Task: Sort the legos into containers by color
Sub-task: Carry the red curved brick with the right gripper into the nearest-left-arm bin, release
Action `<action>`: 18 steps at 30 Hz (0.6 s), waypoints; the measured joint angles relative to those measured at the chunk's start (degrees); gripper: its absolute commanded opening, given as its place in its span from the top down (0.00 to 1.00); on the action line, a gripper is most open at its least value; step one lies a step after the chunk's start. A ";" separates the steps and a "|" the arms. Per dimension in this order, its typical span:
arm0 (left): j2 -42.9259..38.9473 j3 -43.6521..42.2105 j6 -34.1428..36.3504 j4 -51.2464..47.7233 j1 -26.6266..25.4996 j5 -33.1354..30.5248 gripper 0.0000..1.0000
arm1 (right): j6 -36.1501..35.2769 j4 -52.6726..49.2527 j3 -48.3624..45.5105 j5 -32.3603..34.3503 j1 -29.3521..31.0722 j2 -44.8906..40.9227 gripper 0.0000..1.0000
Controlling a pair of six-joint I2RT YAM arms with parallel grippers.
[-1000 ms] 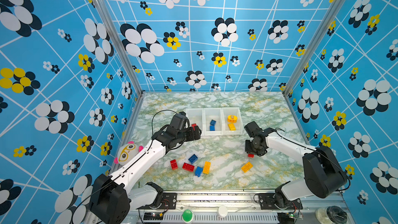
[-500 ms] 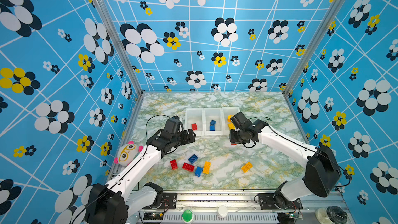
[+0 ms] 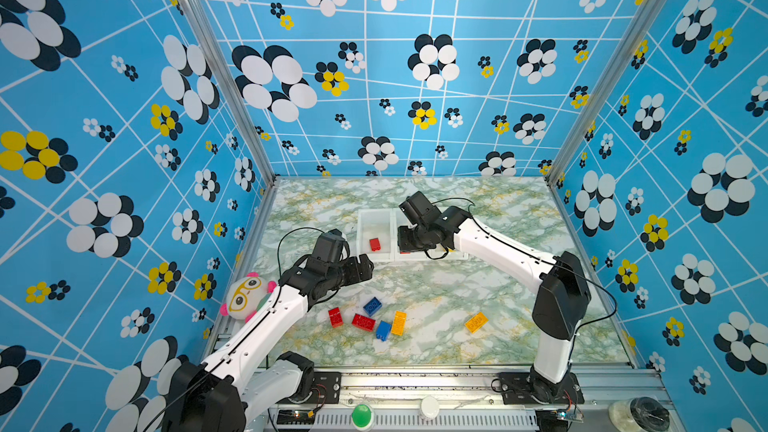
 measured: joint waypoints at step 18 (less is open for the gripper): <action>-0.81 -1.44 -0.02 -0.15 0.35 0.61 0.04 | -5.77 -8.92 37.13 0.35 0.59 27.87 0.73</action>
